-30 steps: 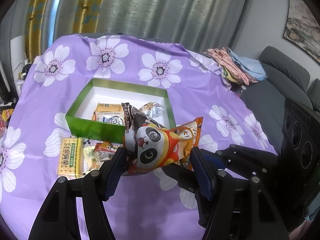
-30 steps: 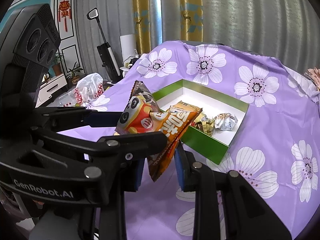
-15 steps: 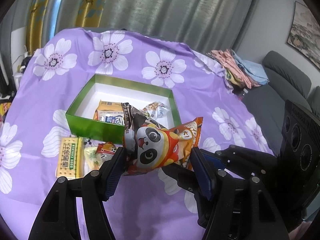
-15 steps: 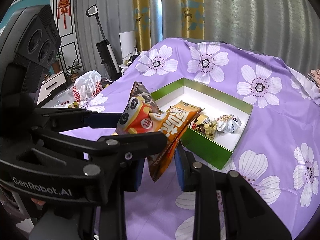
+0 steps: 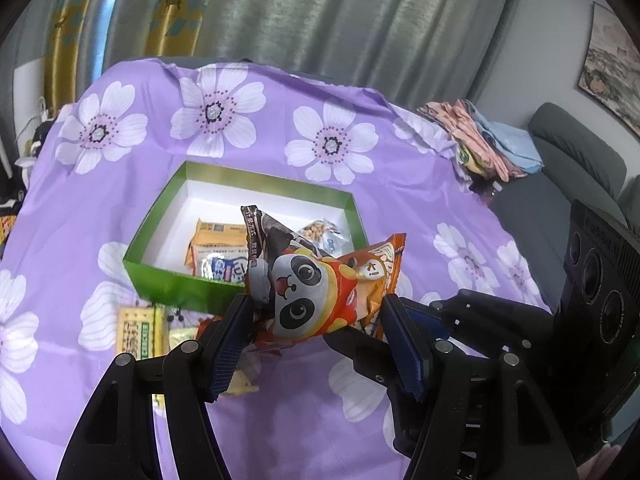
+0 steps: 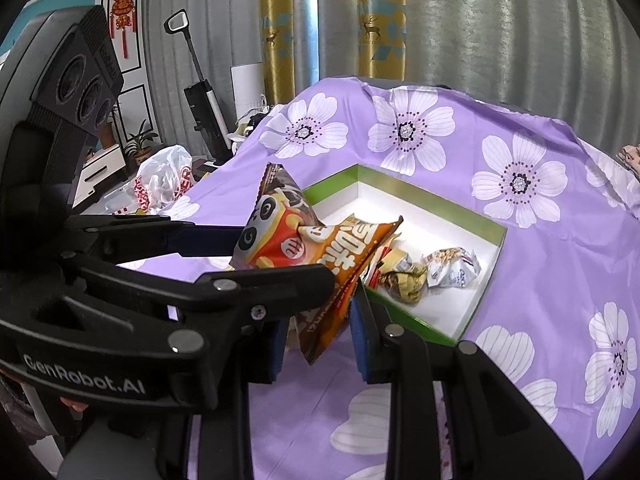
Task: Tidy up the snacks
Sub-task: 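Lower the panda-print bag into the green box and open both grippers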
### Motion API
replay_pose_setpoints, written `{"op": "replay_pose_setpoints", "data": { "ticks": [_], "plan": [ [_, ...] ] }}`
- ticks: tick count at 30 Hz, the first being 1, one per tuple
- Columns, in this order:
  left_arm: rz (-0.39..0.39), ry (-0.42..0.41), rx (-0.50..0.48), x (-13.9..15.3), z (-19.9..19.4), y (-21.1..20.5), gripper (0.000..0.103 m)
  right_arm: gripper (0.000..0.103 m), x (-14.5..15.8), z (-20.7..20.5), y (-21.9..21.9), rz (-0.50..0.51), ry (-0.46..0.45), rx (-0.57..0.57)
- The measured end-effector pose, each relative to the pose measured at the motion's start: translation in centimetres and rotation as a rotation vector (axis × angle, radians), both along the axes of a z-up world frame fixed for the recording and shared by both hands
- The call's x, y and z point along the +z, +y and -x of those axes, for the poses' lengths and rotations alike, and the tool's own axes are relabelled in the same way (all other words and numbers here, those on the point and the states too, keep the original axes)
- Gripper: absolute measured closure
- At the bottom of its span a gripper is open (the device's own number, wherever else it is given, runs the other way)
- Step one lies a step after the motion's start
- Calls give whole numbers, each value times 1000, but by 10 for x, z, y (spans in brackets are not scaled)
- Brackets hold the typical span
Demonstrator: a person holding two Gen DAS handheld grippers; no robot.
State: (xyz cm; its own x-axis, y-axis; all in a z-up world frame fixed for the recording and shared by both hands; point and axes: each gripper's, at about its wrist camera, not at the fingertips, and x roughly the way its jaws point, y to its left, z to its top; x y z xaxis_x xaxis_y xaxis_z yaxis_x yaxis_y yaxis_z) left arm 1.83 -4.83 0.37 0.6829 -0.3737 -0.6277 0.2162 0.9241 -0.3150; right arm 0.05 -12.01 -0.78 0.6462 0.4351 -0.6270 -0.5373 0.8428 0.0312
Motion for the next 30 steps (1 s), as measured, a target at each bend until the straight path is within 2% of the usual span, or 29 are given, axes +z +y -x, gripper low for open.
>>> {"op": "replay_pose_setpoints", "data": {
  "ticks": [17, 30],
  "plan": [
    [25, -6, -37, -4, -50, 1, 37, 74, 0, -47, -4, 25, -14, -47],
    [58, 52, -46, -25, -93, 2, 37, 74, -16, -83, -8, 28, 15, -68]
  ]
}}
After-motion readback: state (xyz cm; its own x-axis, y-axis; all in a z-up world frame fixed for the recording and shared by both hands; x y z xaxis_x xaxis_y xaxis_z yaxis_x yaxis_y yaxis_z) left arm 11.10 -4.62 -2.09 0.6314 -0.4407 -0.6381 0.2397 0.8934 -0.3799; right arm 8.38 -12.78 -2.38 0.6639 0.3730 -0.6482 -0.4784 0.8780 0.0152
